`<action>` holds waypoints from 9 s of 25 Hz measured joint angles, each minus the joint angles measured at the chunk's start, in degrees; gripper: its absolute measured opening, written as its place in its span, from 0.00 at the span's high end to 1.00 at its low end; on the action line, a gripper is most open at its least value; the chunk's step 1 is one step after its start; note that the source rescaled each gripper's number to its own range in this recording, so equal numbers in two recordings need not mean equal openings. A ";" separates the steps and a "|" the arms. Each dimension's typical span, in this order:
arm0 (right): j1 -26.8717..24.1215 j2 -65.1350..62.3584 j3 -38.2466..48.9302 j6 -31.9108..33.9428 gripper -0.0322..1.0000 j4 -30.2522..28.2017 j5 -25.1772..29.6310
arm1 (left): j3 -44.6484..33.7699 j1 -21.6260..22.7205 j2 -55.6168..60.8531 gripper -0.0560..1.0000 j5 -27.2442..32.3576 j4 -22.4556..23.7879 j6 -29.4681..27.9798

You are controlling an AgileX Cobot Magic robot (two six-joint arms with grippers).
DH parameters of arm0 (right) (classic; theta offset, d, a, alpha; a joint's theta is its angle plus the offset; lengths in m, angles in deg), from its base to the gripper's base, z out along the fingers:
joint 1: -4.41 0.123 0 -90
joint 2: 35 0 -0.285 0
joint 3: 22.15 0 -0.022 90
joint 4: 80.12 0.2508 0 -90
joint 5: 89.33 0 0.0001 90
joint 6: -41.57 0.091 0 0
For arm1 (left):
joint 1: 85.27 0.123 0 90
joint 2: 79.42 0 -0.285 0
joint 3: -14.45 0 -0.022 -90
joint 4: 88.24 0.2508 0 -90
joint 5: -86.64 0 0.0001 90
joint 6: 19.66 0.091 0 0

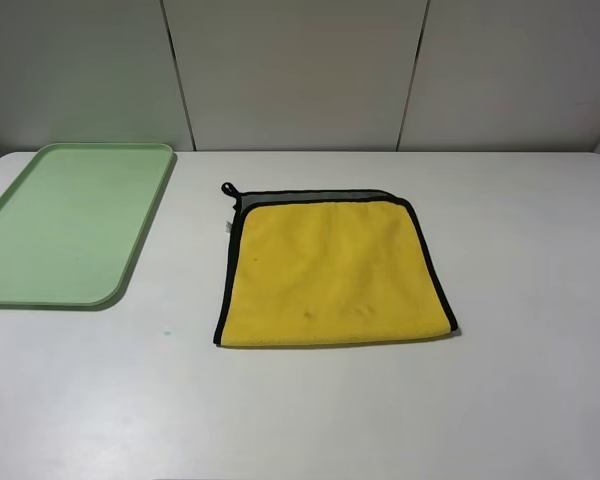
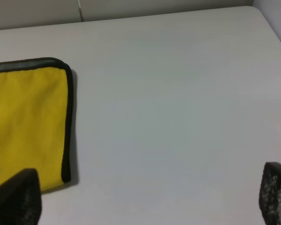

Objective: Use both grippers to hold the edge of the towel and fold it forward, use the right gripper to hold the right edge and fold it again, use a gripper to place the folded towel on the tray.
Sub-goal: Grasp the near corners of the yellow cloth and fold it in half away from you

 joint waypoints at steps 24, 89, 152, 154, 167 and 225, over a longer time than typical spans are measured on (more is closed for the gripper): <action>0.00 0.00 0.00 0.00 0.00 0.00 0.00 | 0.00 0.00 0.00 0.02 0.00 0.00 0.00; 0.00 42.13 -31.24 -12.11 0.00 4.40 -6.12 | 18.89 -0.06 -37.49 0.03 -7.01 0.39 6.98; 23.79 101.77 -21.67 -77.38 0.00 5.27 -18.80 | 31.07 -34.96 -88.23 0.07 -11.98 -12.64 38.73; 23.79 101.90 -21.27 -77.77 0.00 5.25 -20.40 | 31.07 -34.96 -88.23 0.07 -12.15 -12.70 38.73; 23.79 105.90 -21.17 -80.69 0.00 5.25 -21.79 | 31.07 -34.96 -88.23 0.08 -12.46 -12.75 38.73; 23.79 107.51 -21.17 -80.93 0.00 8.37 -27.43 | 34.93 -38.18 -113.60 0.09 -24.72 -22.27 63.22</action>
